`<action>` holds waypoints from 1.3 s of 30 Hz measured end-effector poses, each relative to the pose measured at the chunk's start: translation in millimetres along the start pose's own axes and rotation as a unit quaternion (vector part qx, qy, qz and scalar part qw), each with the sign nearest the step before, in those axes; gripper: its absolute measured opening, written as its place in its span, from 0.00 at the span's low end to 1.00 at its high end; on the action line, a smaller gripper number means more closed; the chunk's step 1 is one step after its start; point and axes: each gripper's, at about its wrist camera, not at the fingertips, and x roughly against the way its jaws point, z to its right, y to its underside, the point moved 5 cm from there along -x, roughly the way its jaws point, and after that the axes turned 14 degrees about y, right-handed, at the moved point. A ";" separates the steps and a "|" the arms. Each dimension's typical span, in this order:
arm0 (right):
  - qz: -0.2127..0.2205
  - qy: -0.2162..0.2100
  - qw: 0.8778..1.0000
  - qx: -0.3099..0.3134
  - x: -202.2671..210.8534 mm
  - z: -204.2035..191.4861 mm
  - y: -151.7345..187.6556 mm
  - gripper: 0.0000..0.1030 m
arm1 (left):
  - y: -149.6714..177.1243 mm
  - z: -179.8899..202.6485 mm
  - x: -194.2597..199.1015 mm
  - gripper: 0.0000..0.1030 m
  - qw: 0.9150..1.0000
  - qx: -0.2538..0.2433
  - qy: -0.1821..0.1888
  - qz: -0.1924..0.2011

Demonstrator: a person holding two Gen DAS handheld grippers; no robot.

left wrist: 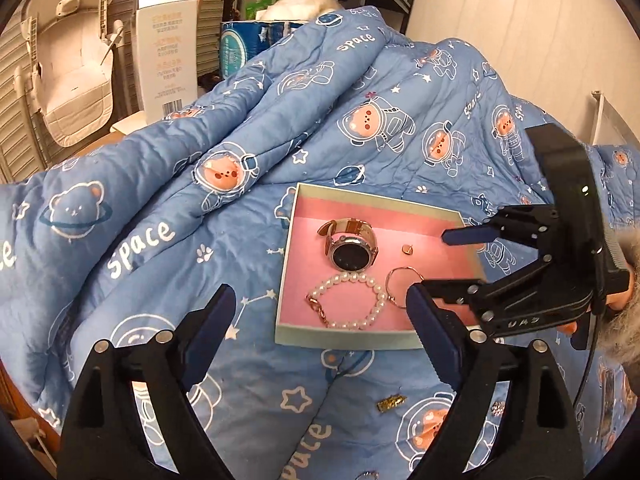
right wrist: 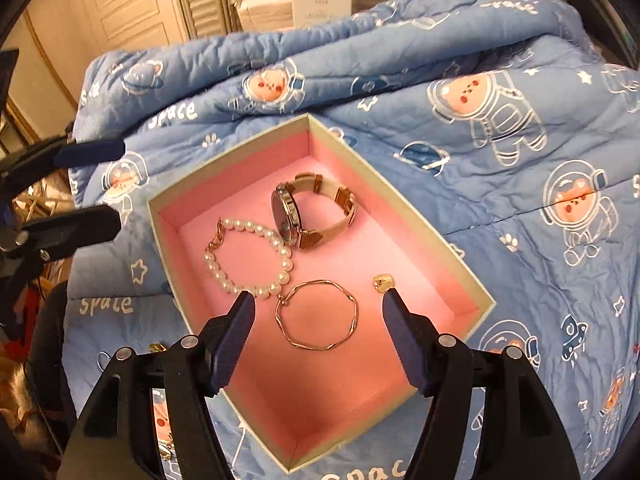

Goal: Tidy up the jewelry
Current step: 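Open both grippers to drop bracelet and bangle in the box, then withdraw, then grasp the silver ring with left gripper while right gripper grasps the gold flower charm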

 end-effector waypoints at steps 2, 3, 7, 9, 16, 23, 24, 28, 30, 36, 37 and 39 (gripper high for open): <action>0.034 0.004 0.999 -0.029 20.3 3.9 8.1 0.69 | 12.3 -2.2 6.8 0.85 1.000 0.005 -0.003 0.002; 0.043 0.005 0.998 -0.043 28.3 6.0 12.6 0.70 | 18.9 -3.0 9.3 0.85 1.000 0.006 -0.003 0.002; 0.066 0.022 0.995 -0.072 55.3 9.2 42.1 0.70 | 46.9 1.5 19.6 0.85 1.000 0.004 -0.013 0.007; 0.068 0.038 0.994 -0.082 66.2 5.6 57.2 0.70 | 60.1 6.9 24.3 0.85 1.000 -0.003 -0.015 0.009; 0.060 0.060 0.990 -0.109 76.6 -12.1 114.8 0.70 | 106.3 31.2 33.3 0.85 1.000 -0.028 -0.012 0.003; 0.026 0.044 0.989 -0.140 72.6 -26.9 157.3 0.67 | 142.1 45.6 34.6 0.85 0.999 -0.039 -0.018 -0.006; 0.023 0.041 0.989 -0.143 72.1 -28.3 160.5 0.64 | 145.8 47.1 34.5 0.84 0.999 -0.042 -0.020 -0.006; 0.017 0.041 0.989 -0.141 69.6 -34.0 168.2 0.57 | 156.0 49.9 31.7 0.77 0.999 -0.047 -0.025 -0.012; 0.013 0.037 0.989 -0.144 67.5 -36.0 169.9 0.55 | 157.7 50.7 28.4 0.74 0.999 -0.046 -0.024 -0.017; 0.006 0.034 0.989 -0.145 61.7 -39.5 171.6 0.47 | 160.8 47.9 21.7 0.66 0.999 -0.039 -0.031 -0.018; 0.005 0.034 0.989 -0.146 60.8 -39.9 171.8 0.46 | 160.7 47.3 20.7 0.64 0.999 -0.036 -0.031 -0.018; 0.003 0.032 0.989 -0.147 59.7 -40.2 171.6 0.44 | 159.8 45.4 18.1 0.59 0.999 -0.032 -0.034 -0.019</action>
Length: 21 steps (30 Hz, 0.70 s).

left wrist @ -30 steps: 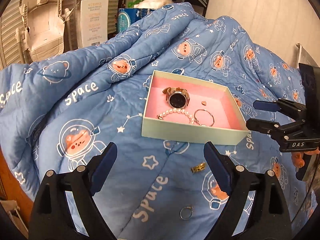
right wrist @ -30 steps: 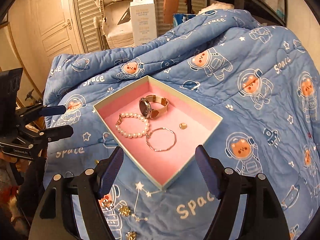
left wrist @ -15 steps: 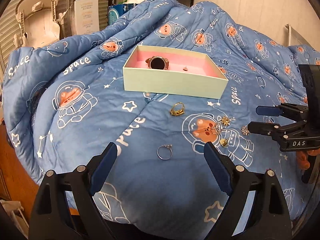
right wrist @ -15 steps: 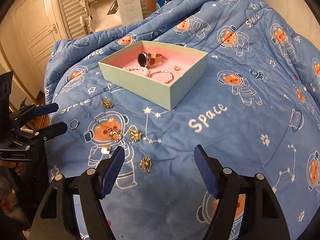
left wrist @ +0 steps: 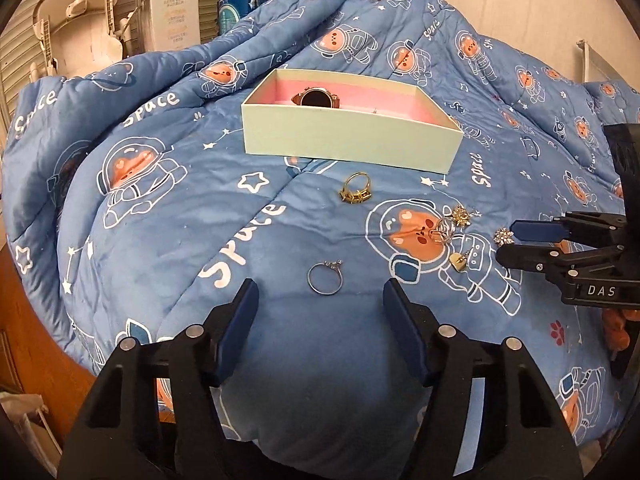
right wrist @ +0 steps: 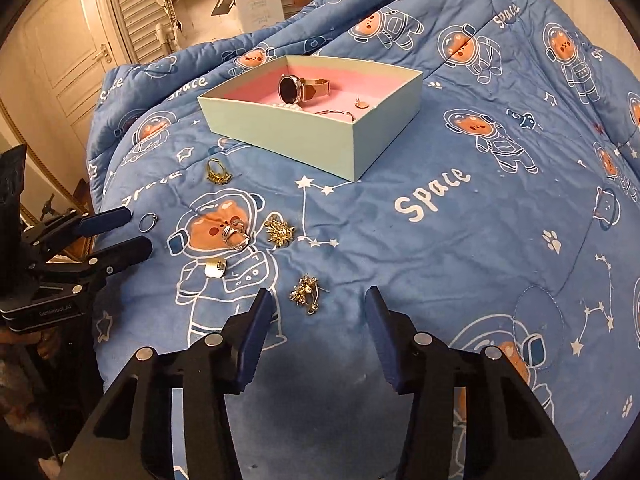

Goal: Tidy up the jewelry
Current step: 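Grasp the silver ring with left gripper while right gripper grasps the gold flower charm, then carry the ring and the gold charm toward the pink box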

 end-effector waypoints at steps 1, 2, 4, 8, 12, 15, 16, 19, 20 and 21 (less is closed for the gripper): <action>0.000 -0.001 1.000 0.000 -0.2 -0.4 0.0 0.42 | -0.8 -0.5 -1.4 0.58 1.000 0.001 0.001 0.000; -0.001 -0.001 1.000 0.001 -0.3 -0.7 -0.7 0.41 | -1.4 -1.0 -2.3 0.57 1.000 0.001 0.002 0.000; -0.002 -0.003 1.000 0.002 -1.2 -1.2 -1.1 0.35 | -2.5 -1.4 -5.9 0.52 1.000 -0.001 0.001 -0.002; -0.002 -0.002 1.000 0.000 -2.9 -1.4 -2.0 0.28 | -5.9 -5.6 -8.3 0.41 1.000 0.018 0.009 -0.003; -0.003 -0.004 1.000 -0.003 -4.4 -2.4 -4.0 0.20 | -6.8 -9.2 -9.4 0.29 1.000 0.021 0.001 -0.004; -0.003 -0.002 1.000 -0.002 -4.7 -3.4 -4.3 0.20 | -7.7 -8.7 -8.3 0.22 1.000 0.025 0.006 -0.005; -0.004 -0.002 1.000 -0.003 -4.9 -3.2 -4.4 0.20 | -7.8 -8.0 -8.2 0.19 1.000 0.026 0.006 -0.006; -0.005 -0.002 1.000 -0.005 -4.9 -3.2 -4.4 0.20 | -7.7 -7.0 -7.4 0.19 0.999 0.032 0.011 -0.007; -0.006 -0.001 1.000 -0.005 -4.6 -3.1 -4.5 0.20 | -7.7 -6.8 -6.8 0.19 0.999 0.036 0.013 -0.006; -0.006 -0.001 1.000 -0.005 -4.6 -3.0 -4.5 0.20 | -7.6 -6.7 -6.3 0.19 0.999 0.038 0.014 -0.006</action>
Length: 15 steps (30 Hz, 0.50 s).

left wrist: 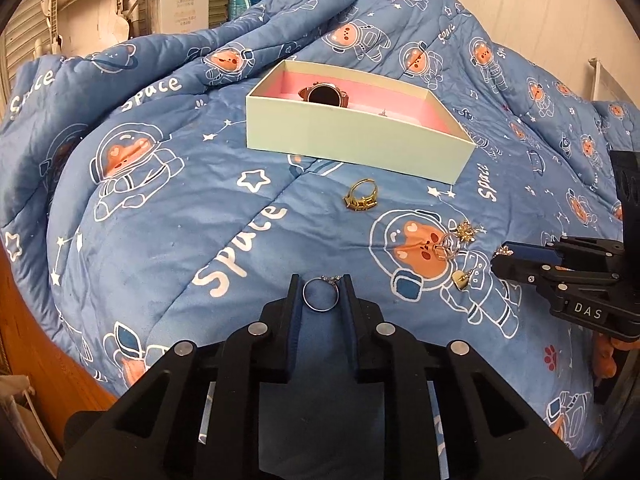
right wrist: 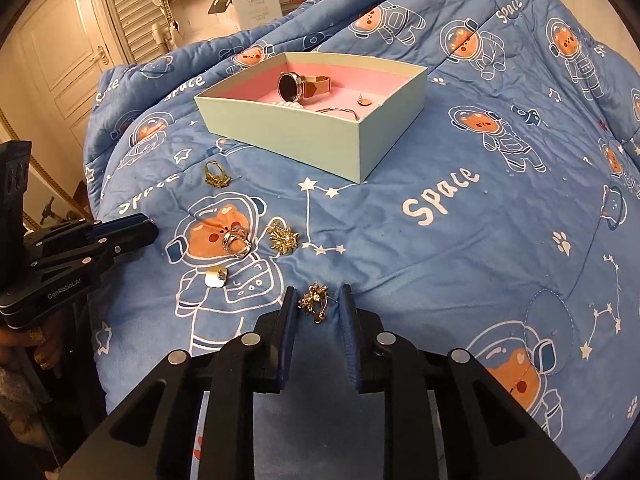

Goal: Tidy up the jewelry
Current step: 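Carry the ring and the gold charm toward the pink box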

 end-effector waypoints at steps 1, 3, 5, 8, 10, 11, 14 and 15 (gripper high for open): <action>0.000 0.000 1.000 -0.001 0.0 0.1 0.1 0.20 | 0.6 1.0 0.4 0.19 1.000 0.000 0.000 0.000; -0.001 0.002 1.000 -0.002 0.1 0.0 -0.2 0.20 | 1.3 2.3 1.1 0.19 1.000 -0.001 0.001 0.000; -0.001 0.004 1.000 -0.003 0.6 -0.2 0.0 0.20 | 1.6 3.9 2.5 0.19 1.000 0.000 0.002 0.002; -0.001 0.005 1.000 -0.005 2.3 -0.6 0.1 0.20 | 1.6 6.7 4.6 0.19 1.000 0.000 0.007 0.004; -0.001 0.005 1.000 -0.006 3.5 -1.0 0.4 0.20 | 1.7 8.8 5.6 0.19 1.000 -0.001 0.010 0.004; -0.001 0.004 1.000 -0.007 3.9 -0.9 0.0 0.20 | 1.5 9.6 5.7 0.19 1.000 -0.001 0.012 0.004; 0.000 0.001 1.000 -0.011 6.7 -1.4 -0.5 0.20 | -1.2 12.6 4.8 0.19 1.000 -0.002 0.017 0.001; 0.000 -0.002 1.000 -0.011 7.8 -2.0 -1.0 0.20 | -2.8 13.8 4.5 0.19 1.000 -0.002 0.020 0.001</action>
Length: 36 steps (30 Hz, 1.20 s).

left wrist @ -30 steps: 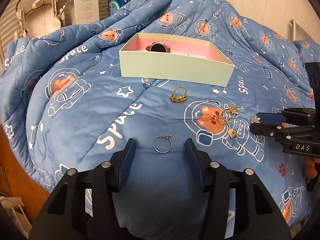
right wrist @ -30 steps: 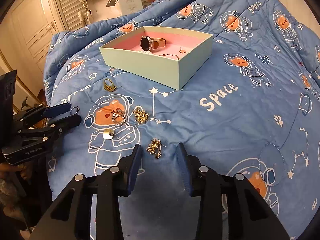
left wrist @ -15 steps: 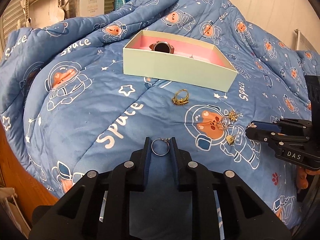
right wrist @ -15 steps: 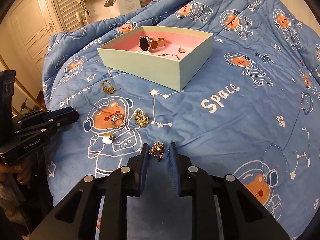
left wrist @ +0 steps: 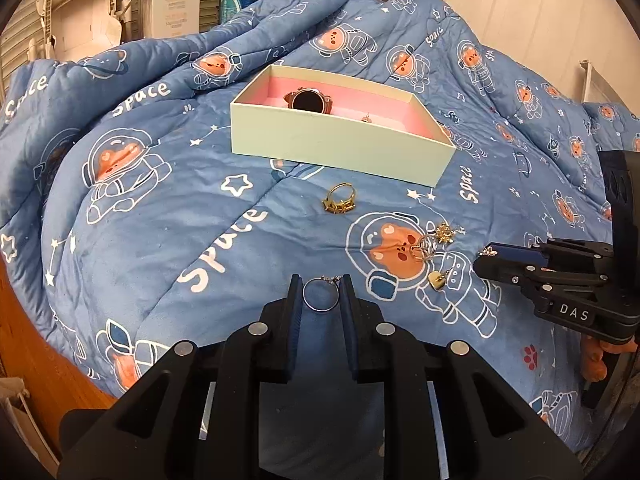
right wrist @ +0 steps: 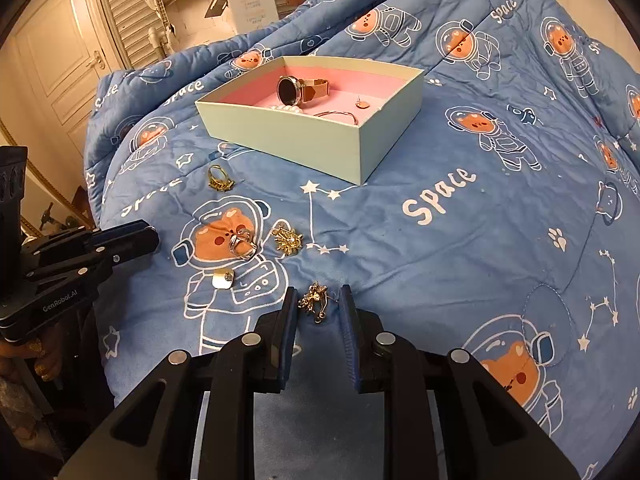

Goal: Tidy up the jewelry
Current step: 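Carry the ring and the gold charm toward the pink box, then lower ring and gold charm into the box beside the pearl bracelet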

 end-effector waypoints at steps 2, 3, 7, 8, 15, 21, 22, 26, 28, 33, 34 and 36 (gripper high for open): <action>0.002 -0.006 1.000 0.002 3.6 -1.7 -1.9 0.20 | -3.5 2.4 0.6 0.19 1.000 0.001 0.006 0.001; 0.004 -0.011 1.000 0.003 5.9 -2.9 -3.6 0.20 | -6.6 3.5 0.6 0.19 1.000 -0.001 0.007 0.002; 0.012 -0.030 0.999 0.004 14.4 -8.7 -11.5 0.20 | -19.1 6.6 3.5 0.19 1.000 -0.004 0.017 0.009; 0.011 -0.038 0.999 0.001 15.7 -9.7 -13.8 0.20 | -23.1 6.9 4.7 0.19 1.000 -0.002 0.020 0.012; 0.014 -0.082 0.996 -0.011 22.5 -13.5 -36.4 0.20 | -51.9 5.9 8.6 0.19 0.999 -0.002 0.036 0.025; 0.028 -0.093 0.995 -0.006 23.5 -12.9 -70.2 0.20 | -83.3 -1.2 7.2 0.19 0.998 -0.005 0.042 0.035; 0.033 -0.091 0.995 0.000 23.8 -13.3 -76.6 0.20 | -89.7 -2.4 5.3 0.19 0.998 -0.006 0.044 0.034; 0.045 -0.082 0.995 0.021 20.2 -14.1 -100.3 0.20 | -113.7 -8.2 -4.2 0.19 0.999 -0.013 0.043 0.026; 0.046 -0.075 0.996 0.031 15.4 -14.0 -110.4 0.20 | -125.5 -11.5 -10.7 0.19 0.999 -0.009 0.048 0.019; 0.038 -0.070 0.995 0.057 1.9 -15.6 -130.1 0.20 | -148.6 -21.9 -32.4 0.19 0.998 -0.013 0.051 -0.015; 0.036 -0.069 0.995 0.063 -1.3 -16.3 -133.3 0.20 | -152.5 -24.4 -35.2 0.19 0.999 -0.011 0.051 -0.016; 0.032 -0.065 0.995 0.068 -7.8 -16.3 -140.8 0.20 | -158.8 -28.3 -44.0 0.19 0.997 -0.004 0.063 -0.032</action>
